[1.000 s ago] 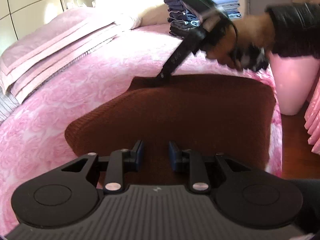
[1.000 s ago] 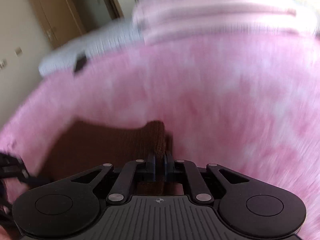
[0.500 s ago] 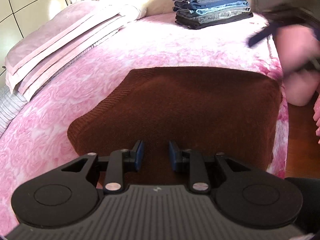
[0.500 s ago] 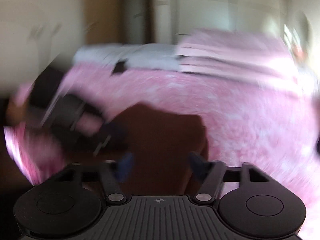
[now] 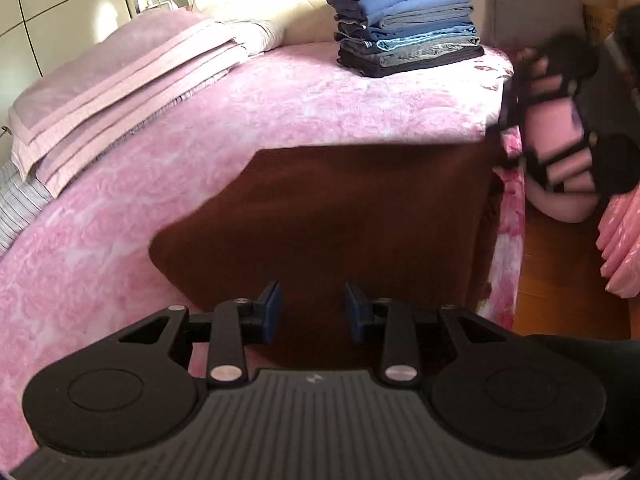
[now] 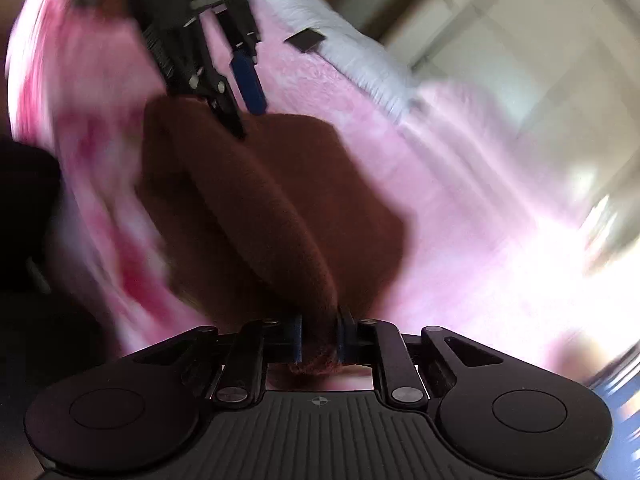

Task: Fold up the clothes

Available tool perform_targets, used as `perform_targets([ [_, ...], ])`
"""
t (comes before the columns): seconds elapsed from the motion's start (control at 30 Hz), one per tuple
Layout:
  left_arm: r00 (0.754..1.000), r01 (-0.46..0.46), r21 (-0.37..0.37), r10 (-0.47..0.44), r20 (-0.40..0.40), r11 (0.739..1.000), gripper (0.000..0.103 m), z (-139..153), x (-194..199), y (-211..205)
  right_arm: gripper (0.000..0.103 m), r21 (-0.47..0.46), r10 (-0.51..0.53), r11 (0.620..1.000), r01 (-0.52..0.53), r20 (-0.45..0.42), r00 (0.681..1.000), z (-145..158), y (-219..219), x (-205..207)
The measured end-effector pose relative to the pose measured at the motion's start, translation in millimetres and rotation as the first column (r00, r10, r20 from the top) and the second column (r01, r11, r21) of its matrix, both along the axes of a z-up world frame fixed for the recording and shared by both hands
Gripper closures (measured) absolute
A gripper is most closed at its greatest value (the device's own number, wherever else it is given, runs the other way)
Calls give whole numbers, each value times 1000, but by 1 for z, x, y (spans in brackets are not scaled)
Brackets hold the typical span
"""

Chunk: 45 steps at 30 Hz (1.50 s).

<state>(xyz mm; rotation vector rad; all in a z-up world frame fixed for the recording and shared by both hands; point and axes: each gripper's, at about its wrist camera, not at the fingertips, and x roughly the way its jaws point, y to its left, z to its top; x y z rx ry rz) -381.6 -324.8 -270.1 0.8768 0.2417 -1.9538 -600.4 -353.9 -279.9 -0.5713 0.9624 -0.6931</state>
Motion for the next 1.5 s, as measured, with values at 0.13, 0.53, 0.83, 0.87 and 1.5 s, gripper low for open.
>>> perform_targets([
  [0.13,999,27,4,-27,18,1000,73,-7,-7,-2,89,-82,19,996,-28,-103,994,-23,7,-6],
  [0.53,999,-3,44,4,-33,999,73,-8,6,-2,63,21,-208,978,208,7,978,-17,10,-6],
  [0.83,996,-33,15,35,-88,999,70,10,26,9,62,63,-165,986,157,148,975,1,44,30],
  [0.87,997,-32,7,32,-74,999,69,12,28,13,62,67,-152,987,143,153,976,0,45,36],
  [1.5,996,-81,-87,84,33,993,42,-9,-24,101,56,1,-129,992,130,108,986,-34,27,64],
])
